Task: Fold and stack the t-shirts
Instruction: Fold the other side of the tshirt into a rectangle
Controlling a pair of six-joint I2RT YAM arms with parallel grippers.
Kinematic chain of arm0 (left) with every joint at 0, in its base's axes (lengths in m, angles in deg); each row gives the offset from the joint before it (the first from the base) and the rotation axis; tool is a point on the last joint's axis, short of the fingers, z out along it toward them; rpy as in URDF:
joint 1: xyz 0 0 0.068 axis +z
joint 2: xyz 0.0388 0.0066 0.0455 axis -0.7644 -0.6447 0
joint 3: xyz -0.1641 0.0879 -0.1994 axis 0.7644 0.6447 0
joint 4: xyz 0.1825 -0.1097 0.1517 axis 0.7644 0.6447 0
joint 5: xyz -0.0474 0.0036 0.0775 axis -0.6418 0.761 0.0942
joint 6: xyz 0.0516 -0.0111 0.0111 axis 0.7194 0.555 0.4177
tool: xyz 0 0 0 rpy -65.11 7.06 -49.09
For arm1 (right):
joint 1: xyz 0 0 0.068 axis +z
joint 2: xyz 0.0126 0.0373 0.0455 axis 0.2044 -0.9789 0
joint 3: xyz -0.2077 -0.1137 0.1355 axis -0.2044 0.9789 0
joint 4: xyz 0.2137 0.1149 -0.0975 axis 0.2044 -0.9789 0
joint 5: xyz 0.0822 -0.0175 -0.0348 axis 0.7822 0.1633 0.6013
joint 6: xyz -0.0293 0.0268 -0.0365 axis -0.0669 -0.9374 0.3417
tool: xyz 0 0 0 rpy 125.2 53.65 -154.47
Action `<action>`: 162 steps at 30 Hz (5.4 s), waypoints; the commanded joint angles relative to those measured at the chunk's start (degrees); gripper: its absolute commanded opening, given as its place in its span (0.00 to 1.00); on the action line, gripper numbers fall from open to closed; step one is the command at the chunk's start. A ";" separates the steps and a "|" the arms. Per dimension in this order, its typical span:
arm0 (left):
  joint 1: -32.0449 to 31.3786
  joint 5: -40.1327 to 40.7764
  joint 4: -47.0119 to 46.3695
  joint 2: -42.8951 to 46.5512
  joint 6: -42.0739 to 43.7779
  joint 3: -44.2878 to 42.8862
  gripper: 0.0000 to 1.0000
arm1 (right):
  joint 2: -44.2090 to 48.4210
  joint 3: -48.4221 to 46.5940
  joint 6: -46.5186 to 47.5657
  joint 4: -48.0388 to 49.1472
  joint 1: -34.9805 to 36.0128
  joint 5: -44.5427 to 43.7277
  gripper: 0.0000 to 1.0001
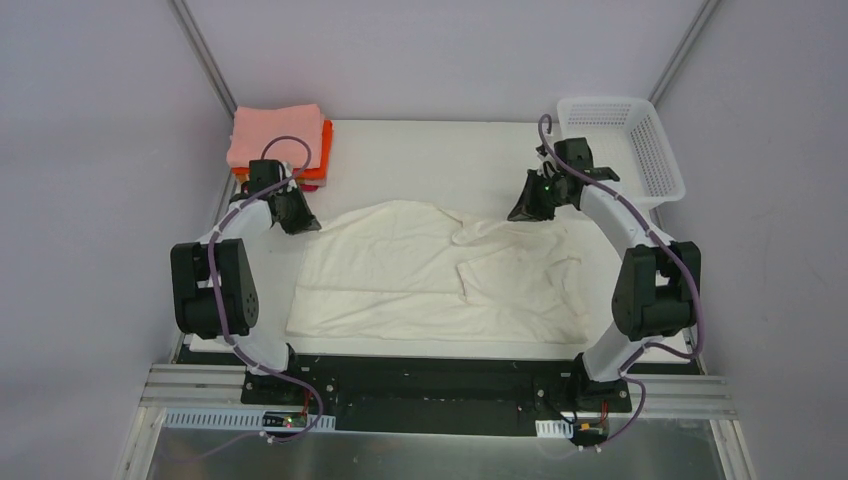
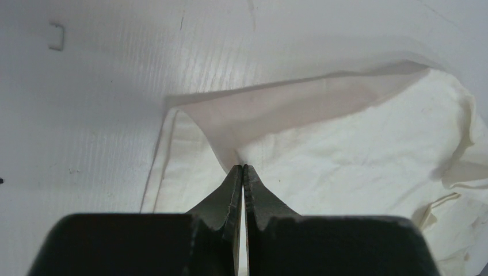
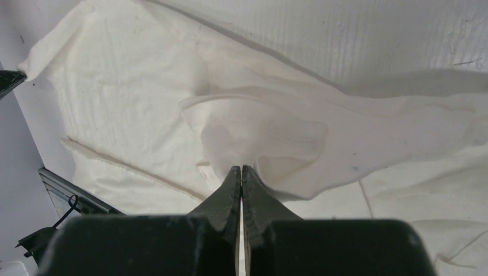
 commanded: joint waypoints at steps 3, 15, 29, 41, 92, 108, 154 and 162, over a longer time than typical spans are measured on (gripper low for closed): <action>0.07 4.39 -1.81 7.33 -1.42 2.95 0.00 | 7.26 4.46 -2.93 1.04 0.29 -3.75 0.00; 0.14 12.94 -1.95 19.02 -2.65 9.94 0.00 | 18.07 9.02 -6.29 -2.02 -0.31 -8.99 0.00; 0.10 15.65 -4.00 27.86 -5.67 17.19 0.00 | 26.69 12.12 -7.60 -7.55 -0.68 -9.71 0.00; 0.15 15.81 -4.63 33.70 -7.55 23.29 0.00 | 33.72 15.39 -8.80 -13.05 -0.64 -8.71 0.00; 0.07 30.34 10.79 50.19 -25.59 26.14 0.99 | 35.86 30.16 -21.95 -19.37 -0.64 -24.66 0.71; -13.13 5.31 0.97 27.81 -20.51 20.26 0.99 | 21.52 21.93 -11.79 2.77 8.11 -0.30 1.00; -13.21 18.28 -1.42 15.84 -17.19 21.17 0.99 | 25.12 21.27 -15.04 -4.83 15.62 -12.34 0.99; -13.12 20.22 -1.26 14.58 -16.64 20.48 0.99 | 17.66 20.47 -12.83 -6.53 10.04 -14.35 0.96</action>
